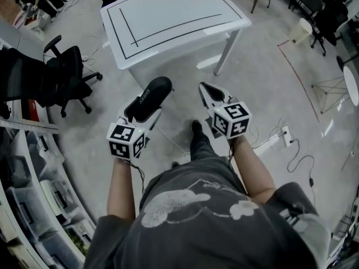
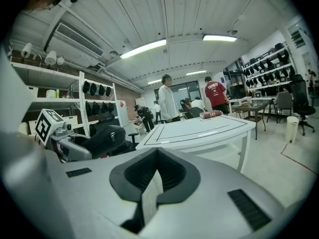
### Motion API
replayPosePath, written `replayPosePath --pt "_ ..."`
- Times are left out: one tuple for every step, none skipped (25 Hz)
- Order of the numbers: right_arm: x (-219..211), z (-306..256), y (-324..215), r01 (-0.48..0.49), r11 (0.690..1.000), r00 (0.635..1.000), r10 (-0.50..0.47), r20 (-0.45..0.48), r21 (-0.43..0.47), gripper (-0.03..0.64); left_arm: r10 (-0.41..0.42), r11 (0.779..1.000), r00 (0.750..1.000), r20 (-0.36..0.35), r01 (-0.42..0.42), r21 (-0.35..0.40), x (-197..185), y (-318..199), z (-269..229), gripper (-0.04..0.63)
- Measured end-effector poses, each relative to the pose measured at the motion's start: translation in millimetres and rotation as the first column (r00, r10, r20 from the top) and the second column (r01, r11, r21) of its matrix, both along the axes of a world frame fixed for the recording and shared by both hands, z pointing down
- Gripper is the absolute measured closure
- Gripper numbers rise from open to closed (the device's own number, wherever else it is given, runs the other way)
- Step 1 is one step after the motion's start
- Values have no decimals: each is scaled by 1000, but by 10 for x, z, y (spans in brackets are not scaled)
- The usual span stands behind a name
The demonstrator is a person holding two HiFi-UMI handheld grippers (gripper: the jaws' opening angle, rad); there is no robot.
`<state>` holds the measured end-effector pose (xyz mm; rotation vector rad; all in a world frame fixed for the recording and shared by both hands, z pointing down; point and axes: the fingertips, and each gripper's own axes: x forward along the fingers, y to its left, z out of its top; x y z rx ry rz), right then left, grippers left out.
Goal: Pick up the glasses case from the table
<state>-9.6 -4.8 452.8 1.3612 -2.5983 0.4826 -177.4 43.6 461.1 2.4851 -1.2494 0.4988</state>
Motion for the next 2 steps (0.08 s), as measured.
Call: replayPosePath --pt "-32 14 98 0 1000 1000 0 -1 -3 618 -1 1000 1000 -4 1 -1 -27 93 7 261" --pt "-63 28 196 0 1000 1000 0 -1 -6 618 -3 1000 1000 -8 3 -3 -54 186 14 261"
